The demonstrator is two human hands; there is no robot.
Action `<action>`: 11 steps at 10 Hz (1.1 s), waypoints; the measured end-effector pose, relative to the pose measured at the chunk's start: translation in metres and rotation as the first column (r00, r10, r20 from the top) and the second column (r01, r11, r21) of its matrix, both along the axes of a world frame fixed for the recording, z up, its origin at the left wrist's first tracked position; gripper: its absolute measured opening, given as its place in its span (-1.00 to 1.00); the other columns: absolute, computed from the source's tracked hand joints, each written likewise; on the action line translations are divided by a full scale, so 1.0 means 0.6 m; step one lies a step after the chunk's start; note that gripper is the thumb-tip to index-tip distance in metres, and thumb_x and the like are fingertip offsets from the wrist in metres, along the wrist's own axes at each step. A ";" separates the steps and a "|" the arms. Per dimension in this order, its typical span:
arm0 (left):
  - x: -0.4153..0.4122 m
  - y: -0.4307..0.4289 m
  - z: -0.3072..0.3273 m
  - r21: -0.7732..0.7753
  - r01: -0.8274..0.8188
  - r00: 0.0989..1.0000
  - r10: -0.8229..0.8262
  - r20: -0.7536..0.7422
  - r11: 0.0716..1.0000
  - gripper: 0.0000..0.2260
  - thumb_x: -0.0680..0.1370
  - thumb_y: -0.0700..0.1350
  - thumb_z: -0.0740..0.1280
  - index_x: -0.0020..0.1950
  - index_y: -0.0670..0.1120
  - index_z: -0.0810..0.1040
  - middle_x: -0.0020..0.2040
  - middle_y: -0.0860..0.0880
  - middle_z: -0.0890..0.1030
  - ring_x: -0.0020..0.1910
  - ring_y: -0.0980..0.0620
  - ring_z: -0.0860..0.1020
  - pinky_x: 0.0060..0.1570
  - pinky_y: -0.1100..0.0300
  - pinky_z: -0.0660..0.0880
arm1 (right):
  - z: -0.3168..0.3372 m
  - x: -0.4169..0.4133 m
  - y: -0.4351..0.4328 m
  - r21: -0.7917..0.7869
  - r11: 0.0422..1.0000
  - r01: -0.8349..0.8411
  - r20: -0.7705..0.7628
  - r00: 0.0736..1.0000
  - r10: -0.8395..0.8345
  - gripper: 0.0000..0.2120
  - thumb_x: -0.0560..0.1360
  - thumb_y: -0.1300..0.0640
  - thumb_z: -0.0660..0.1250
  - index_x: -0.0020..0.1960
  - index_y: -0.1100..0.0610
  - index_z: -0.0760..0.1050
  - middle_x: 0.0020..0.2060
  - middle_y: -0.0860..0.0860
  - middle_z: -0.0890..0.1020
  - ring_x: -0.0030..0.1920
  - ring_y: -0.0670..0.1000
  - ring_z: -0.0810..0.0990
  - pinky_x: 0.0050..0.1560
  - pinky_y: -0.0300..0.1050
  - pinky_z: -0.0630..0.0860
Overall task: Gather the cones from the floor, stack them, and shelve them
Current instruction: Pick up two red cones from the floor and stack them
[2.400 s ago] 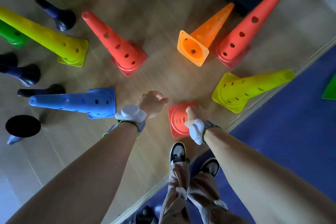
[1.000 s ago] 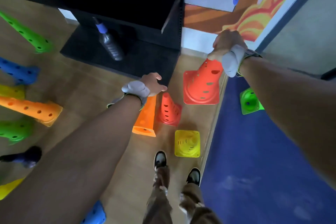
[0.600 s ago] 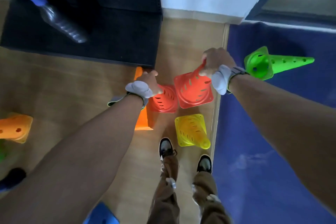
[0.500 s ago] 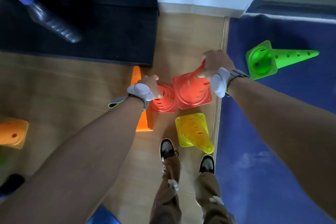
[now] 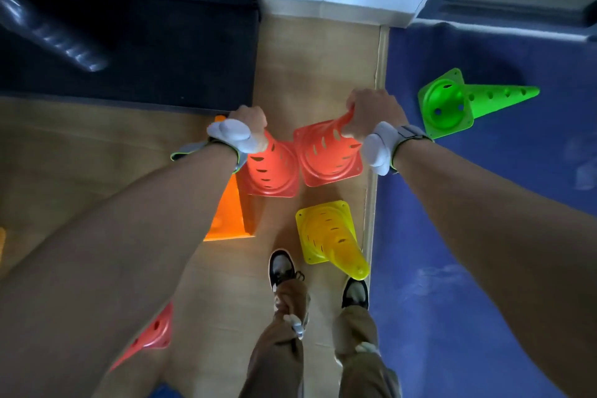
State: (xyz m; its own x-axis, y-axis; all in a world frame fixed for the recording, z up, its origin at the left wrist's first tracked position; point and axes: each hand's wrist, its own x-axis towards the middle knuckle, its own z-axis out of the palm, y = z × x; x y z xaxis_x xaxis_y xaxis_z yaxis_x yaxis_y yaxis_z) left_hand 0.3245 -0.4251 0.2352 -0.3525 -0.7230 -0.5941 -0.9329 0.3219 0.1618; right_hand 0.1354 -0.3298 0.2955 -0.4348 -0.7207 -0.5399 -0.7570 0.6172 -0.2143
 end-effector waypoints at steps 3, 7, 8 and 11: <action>0.004 0.039 0.358 -0.193 -0.045 0.999 0.040 -0.029 0.980 -0.62 0.51 -0.32 0.30 -0.36 0.05 0.26 -0.38 0.02 0.25 -0.46 0.07 0.20 -0.44 0.31 0.15 | 0.308 -0.009 0.074 -0.106 0.994 -0.001 -0.015 1.000 -0.001 -0.67 0.29 0.18 0.48 0.06 0.09 0.63 0.03 0.11 0.62 0.02 0.18 0.61 -0.06 -0.06 0.58; 0.157 0.325 0.693 -0.239 -0.211 0.975 0.187 -0.120 0.948 -0.73 0.41 -0.12 0.47 0.08 -0.15 0.64 0.06 -0.19 0.65 -0.04 -0.13 0.59 0.03 0.03 0.54 | 0.582 0.074 0.290 -0.329 0.905 -0.269 -0.135 0.962 0.237 -0.88 0.22 0.17 0.37 -0.37 0.14 0.43 -0.39 0.08 0.44 -0.36 0.05 0.35 -0.42 -0.26 0.29; 0.187 0.392 0.728 -0.247 -0.219 0.975 0.200 -0.098 0.944 -0.70 0.37 -0.13 0.49 0.08 -0.16 0.64 0.03 -0.18 0.66 -0.02 -0.15 0.64 0.05 0.01 0.59 | 0.619 0.132 0.355 -0.329 0.921 -0.210 -0.075 0.978 0.196 -0.94 0.29 0.24 0.36 -0.24 0.20 0.56 -0.29 0.11 0.53 -0.29 0.10 0.48 -0.31 -0.22 0.37; 0.260 0.480 0.732 -0.278 -0.216 0.974 0.227 0.006 0.936 -0.72 0.39 -0.16 0.48 0.09 -0.12 0.65 -0.04 -0.16 0.69 -0.26 -0.09 0.69 -0.08 0.16 0.60 | 0.481 0.194 0.473 -0.161 0.964 -0.214 0.048 0.973 0.224 -0.45 0.36 -0.07 0.51 0.23 0.21 0.52 0.12 0.17 0.61 0.12 0.23 0.59 0.03 -0.07 0.53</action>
